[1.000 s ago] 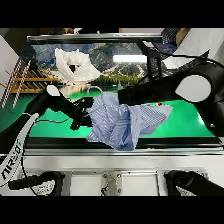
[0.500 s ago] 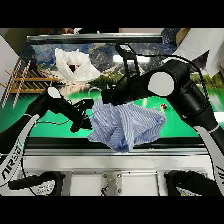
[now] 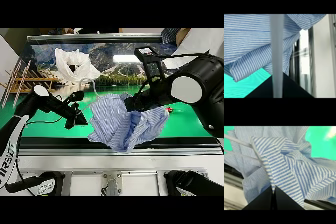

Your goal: Fold the clothes and pants, and hang the long-sleeved shirts on hangers.

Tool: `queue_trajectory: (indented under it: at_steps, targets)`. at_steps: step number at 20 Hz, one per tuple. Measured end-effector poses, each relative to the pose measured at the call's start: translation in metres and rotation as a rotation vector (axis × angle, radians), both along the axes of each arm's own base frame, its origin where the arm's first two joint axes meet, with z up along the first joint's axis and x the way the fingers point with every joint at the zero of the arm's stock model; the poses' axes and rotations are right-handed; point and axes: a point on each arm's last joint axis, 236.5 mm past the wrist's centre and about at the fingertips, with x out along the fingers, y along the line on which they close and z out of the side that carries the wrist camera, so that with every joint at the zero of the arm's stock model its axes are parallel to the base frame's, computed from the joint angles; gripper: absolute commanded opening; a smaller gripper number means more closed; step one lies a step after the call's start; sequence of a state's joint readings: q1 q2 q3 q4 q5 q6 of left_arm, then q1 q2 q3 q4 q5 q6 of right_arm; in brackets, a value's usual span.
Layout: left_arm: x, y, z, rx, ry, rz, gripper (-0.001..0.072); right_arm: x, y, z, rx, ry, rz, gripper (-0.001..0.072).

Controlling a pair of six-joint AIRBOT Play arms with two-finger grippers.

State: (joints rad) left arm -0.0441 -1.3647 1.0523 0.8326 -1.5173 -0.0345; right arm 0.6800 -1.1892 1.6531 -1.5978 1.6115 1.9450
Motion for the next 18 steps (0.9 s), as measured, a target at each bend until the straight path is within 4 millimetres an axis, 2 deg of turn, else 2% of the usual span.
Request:
queue_trajectory:
  at_steps: [2, 5, 12, 18]
  targets:
    - [0.0, -0.003, 0.004, -0.006, -0.013, 0.003, 0.002, 0.001, -0.003, 0.002, -0.004, -0.009, -0.017, 0.0011]
    - [-0.003, -0.012, 0.007, -0.012, -0.023, -0.017, 0.002, 0.009, 0.004, 0.008, 0.035, -0.05, -0.018, 0.0011]
    - [-0.008, -0.039, 0.005, -0.015, -0.099, -0.103, 0.002, 0.019, 0.049, 0.028, 0.227, -0.107, 0.028, 0.0011]
    - [-0.005, -0.046, 0.004, -0.024, -0.143, -0.127, 0.002, 0.014, 0.082, 0.021, 0.297, -0.064, 0.075, 0.0011]
